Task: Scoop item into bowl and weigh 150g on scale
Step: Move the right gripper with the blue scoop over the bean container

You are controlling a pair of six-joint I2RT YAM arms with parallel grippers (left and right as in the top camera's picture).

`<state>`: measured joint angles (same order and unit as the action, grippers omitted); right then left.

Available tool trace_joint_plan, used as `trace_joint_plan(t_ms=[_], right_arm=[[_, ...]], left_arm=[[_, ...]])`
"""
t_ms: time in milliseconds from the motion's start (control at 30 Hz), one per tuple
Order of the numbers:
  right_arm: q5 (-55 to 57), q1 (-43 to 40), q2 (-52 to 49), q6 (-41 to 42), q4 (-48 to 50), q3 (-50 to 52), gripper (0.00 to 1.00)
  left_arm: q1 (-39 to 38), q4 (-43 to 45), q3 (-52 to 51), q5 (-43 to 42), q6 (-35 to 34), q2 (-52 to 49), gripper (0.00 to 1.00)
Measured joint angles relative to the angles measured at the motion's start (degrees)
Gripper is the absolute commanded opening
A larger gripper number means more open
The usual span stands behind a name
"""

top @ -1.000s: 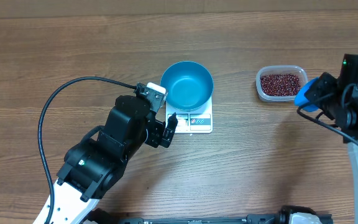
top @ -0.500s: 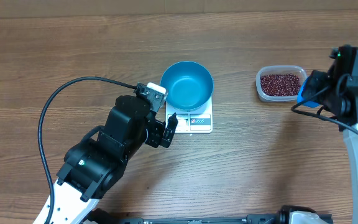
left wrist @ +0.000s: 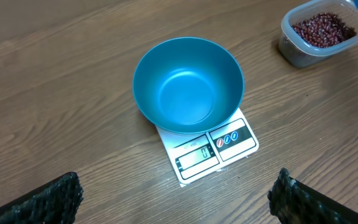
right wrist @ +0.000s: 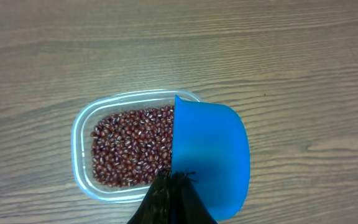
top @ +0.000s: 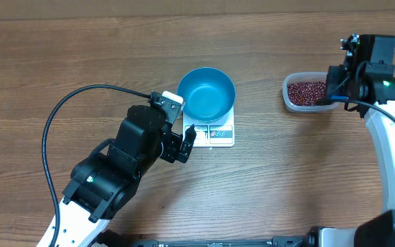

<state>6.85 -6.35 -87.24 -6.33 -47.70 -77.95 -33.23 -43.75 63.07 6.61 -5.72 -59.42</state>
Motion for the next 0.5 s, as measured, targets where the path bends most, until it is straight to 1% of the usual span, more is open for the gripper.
trace_joint_plan(t_ms=[67, 200, 500], right_arm=[[0.0, 0.0, -1.4, -3.5, 0.5, 0.0, 0.04], [0.0, 0.0, -3.2, -7.4, 0.5, 0.0, 0.04], [0.0, 0.0, -4.5, -11.1, 2.3, 0.0, 0.04]], left_arm=[[0.0, 0.0, 0.0, 0.0, 0.0, 0.0, 0.99], [0.0, 0.0, 0.0, 0.0, 0.0, 0.0, 1.0], [0.0, 0.0, 0.0, 0.0, 0.0, 0.0, 0.99]])
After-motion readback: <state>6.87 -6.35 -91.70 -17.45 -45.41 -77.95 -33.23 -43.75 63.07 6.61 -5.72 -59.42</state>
